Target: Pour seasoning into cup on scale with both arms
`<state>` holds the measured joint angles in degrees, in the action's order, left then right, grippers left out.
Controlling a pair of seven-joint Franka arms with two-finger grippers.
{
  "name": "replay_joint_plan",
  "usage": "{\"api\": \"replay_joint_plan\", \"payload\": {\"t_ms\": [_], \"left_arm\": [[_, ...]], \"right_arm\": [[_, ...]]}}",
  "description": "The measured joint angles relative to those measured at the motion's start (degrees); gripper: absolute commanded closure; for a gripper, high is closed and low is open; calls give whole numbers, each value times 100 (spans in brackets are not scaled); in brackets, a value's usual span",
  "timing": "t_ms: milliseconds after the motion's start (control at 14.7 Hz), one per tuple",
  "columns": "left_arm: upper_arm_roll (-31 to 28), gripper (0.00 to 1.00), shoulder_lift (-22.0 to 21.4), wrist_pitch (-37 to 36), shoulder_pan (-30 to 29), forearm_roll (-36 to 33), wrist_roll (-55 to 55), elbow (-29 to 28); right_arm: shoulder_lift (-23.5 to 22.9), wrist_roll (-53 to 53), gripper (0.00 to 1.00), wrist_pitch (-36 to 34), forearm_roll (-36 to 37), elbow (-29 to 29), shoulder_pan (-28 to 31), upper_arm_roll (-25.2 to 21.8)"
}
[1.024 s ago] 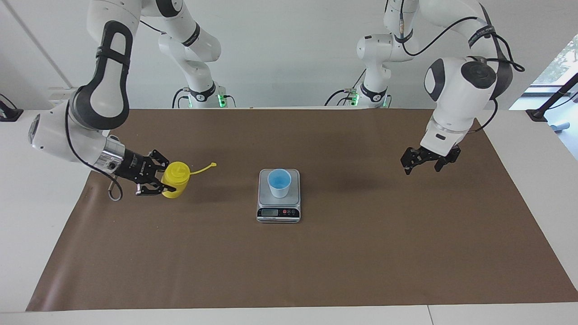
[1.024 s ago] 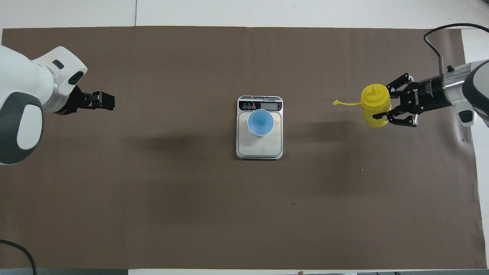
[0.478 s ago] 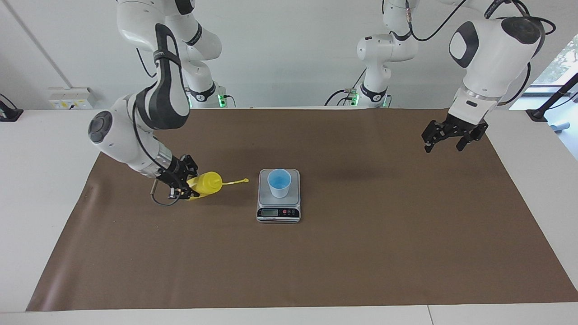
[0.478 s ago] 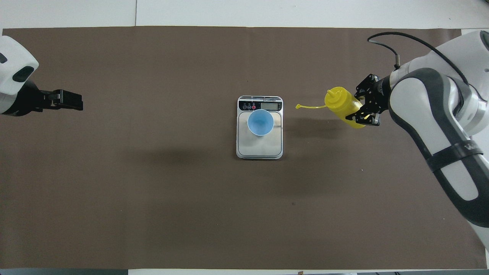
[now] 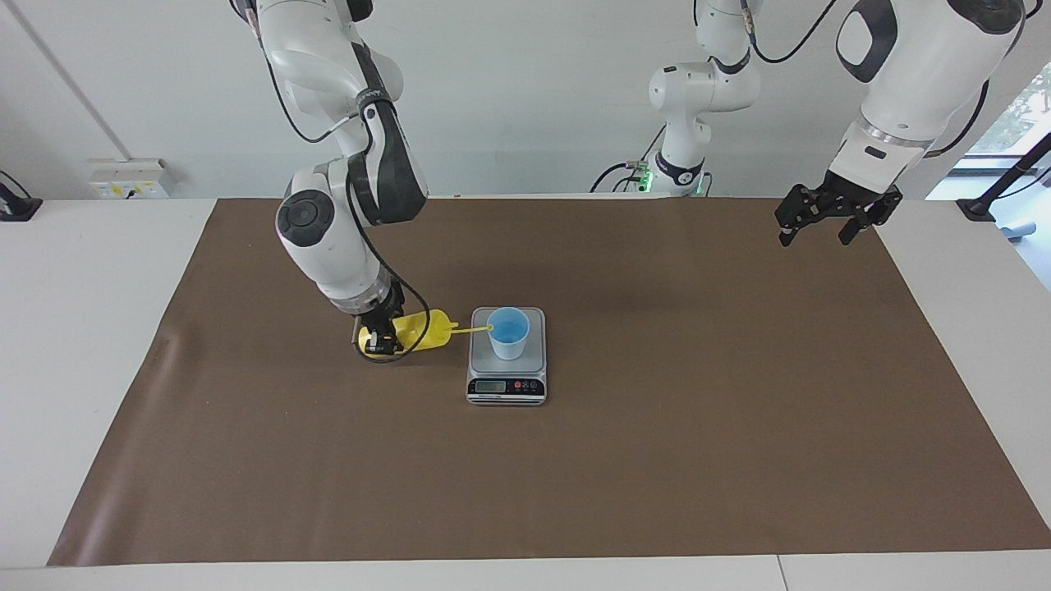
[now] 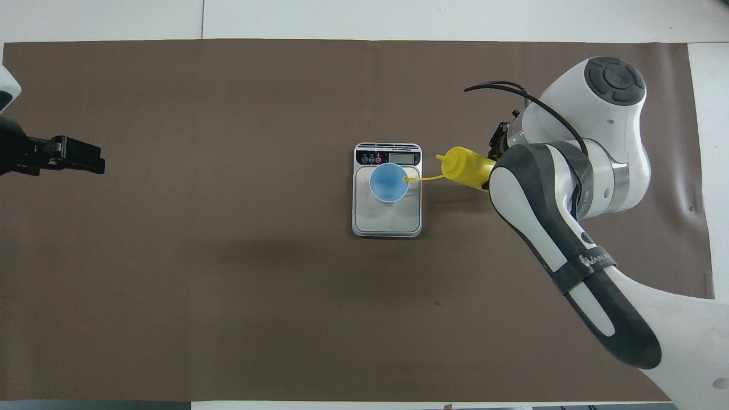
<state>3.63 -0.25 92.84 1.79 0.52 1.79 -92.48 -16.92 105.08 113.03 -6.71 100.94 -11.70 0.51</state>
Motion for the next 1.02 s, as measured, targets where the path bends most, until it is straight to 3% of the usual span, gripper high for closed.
{"api": "replay_joint_plan", "payload": {"t_ms": [682, 1024], "left_arm": [[-11, 0, -30, -153, -207, 302, -30, -8], [20, 0, -35, -153, -207, 305, -30, -8]], "right_arm": [[9, 149, 100, -1, 393, 22, -91, 0], [8, 403, 100, -354, 392, -494, -95, 0]]}}
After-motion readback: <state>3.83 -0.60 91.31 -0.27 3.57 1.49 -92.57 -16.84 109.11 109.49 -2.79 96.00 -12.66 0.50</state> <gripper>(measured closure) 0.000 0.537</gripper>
